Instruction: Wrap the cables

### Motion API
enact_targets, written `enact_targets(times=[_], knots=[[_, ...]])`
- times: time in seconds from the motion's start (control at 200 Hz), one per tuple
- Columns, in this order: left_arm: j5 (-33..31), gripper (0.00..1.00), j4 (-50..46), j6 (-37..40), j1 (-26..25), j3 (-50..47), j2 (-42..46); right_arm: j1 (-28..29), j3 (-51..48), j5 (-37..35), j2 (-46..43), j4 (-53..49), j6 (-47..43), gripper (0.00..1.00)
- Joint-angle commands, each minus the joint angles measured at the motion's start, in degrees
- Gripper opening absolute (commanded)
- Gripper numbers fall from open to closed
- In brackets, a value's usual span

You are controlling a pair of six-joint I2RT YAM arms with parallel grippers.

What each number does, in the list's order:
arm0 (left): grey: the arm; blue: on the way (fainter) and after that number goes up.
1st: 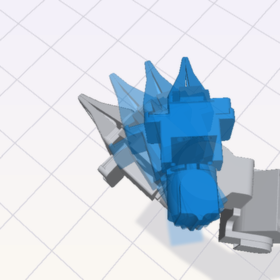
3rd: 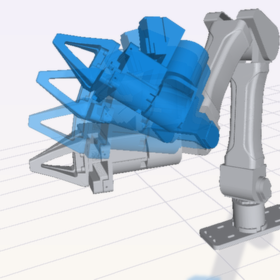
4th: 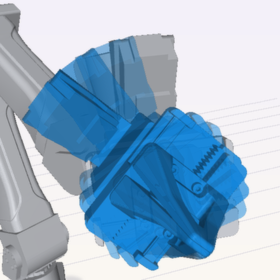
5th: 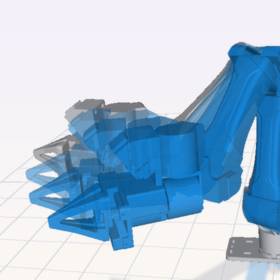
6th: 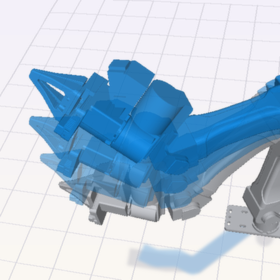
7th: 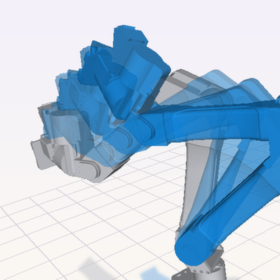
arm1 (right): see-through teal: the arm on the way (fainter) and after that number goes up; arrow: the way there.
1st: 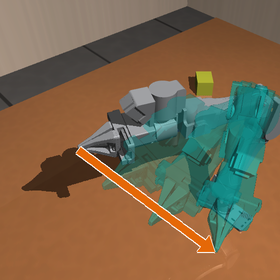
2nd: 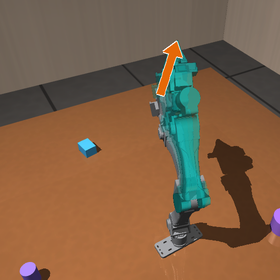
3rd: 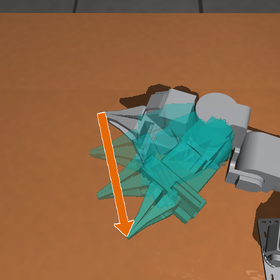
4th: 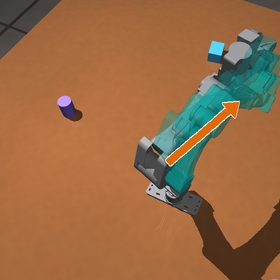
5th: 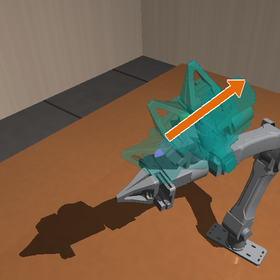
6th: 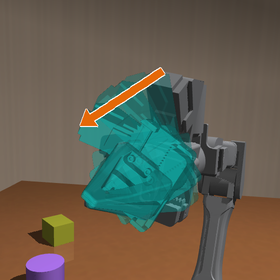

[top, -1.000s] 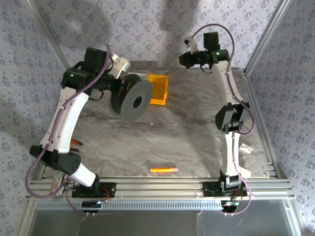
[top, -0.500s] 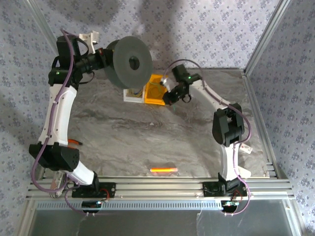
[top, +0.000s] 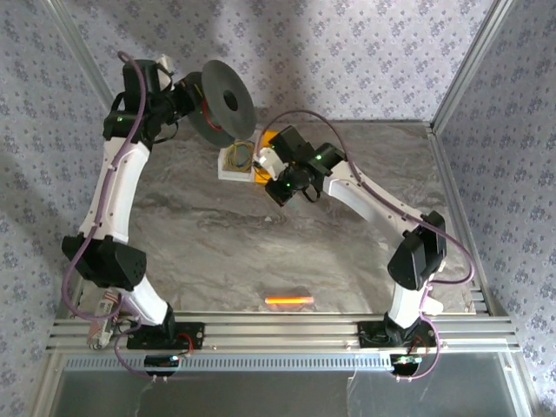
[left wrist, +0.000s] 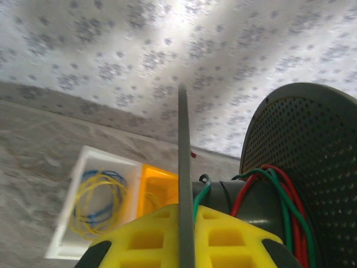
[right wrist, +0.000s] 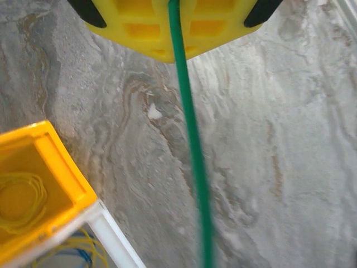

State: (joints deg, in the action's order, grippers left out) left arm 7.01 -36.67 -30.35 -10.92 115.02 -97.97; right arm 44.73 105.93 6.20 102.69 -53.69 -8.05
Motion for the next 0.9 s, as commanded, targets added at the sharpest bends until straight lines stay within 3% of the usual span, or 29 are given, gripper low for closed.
enact_targets(times=[0.0,0.21,0.41,0.62,0.894], knots=[[-14.6,0.0,-5.6,7.2,-3.5,6.7,-3.0,3.0,8.4,-2.4,0.3,-7.7,-3.3,0.0],[-24.9,0.0,-15.9,17.0,-10.0,13.5,-10.7,4.5,27.3,-3.3,5.8,-14.9,-7.6,0.0],[-26.0,0.0,-21.0,24.9,-14.7,13.4,-12.8,1.1,45.0,-4.6,13.0,-18.9,-13.1,0.0],[-24.4,0.0,-22.4,32.1,-16.7,6.8,-9.0,-8.8,44.4,-1.6,12.9,-15.2,-12.4,0.0],[-12.7,0.0,-22.8,43.1,-17.2,-4.8,-2.5,-19.1,38.4,6.5,11.5,-9.6,-10.7,0.0]])
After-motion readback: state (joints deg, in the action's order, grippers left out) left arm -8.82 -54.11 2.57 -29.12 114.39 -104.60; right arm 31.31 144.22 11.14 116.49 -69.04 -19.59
